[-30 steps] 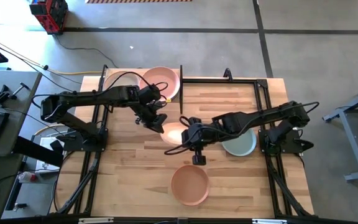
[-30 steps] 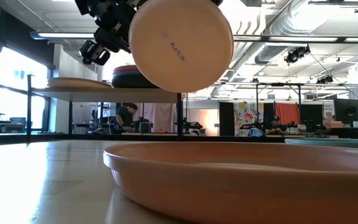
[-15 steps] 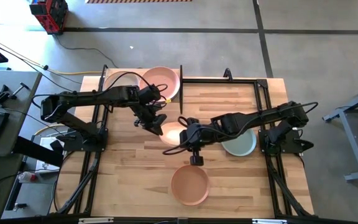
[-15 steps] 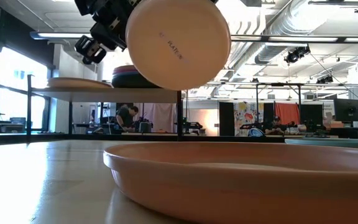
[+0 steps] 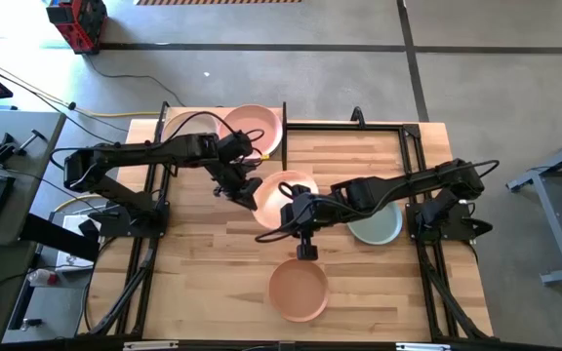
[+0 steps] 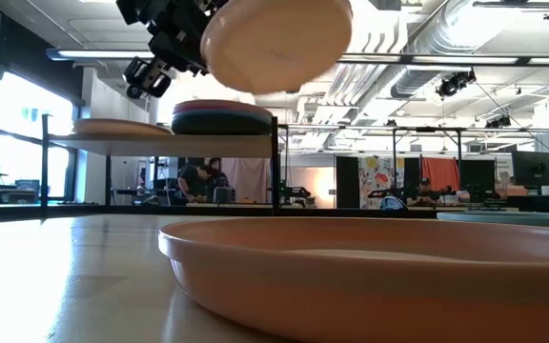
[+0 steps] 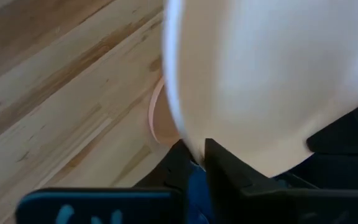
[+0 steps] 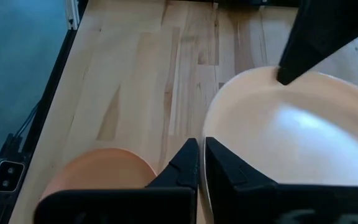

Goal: Place and stack plates onto a shelf
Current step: Stack the white plate on top of the cream plate on the shelf

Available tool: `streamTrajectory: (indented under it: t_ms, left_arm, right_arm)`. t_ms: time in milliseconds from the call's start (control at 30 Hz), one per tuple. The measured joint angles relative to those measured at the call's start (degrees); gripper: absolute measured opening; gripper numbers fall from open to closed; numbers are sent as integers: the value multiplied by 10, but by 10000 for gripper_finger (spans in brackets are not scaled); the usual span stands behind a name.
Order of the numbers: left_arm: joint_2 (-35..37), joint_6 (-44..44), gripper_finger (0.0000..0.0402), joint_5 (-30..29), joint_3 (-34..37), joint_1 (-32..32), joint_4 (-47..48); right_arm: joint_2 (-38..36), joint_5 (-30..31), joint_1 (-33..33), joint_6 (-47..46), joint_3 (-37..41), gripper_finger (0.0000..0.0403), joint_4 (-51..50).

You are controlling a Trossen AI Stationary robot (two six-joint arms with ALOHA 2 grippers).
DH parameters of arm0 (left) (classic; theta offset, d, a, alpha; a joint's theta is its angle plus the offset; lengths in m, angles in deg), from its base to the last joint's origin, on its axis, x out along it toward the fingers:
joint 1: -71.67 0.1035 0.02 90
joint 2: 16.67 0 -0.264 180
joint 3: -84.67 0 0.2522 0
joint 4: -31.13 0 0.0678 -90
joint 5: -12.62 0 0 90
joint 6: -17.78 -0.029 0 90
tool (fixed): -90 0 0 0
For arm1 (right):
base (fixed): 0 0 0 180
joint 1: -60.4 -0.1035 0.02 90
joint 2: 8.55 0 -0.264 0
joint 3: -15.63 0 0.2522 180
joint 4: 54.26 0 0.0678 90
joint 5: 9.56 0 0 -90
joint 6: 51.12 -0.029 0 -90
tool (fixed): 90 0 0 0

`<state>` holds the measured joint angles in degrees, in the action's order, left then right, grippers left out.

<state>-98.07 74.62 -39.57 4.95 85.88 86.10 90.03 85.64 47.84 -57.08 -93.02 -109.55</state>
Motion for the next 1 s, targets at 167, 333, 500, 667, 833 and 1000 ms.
streamTrajectory:
  t_ms: [167,333,500,667,833,1000]
  left_arm:
    - [0,-13,6,-2,-1,1,-11]
    - [0,-19,6,-4,-1,1,-22]
    - [0,-34,6,-12,-1,1,-23]
    - [0,-46,5,-28,-1,1,-22]
    - [0,-67,4,-23,0,-2,-12]
    - [0,-77,4,-28,0,0,1]
  right_arm:
    - [0,-3,0,0,0,0,1]
    - [0,-12,0,-15,0,0,0]
    - [0,-27,1,-16,0,0,0]
    - [0,-21,1,-15,0,0,0]
    - [0,-7,4,-15,0,25,-2]
    - [0,3,4,-18,0,80,-2]
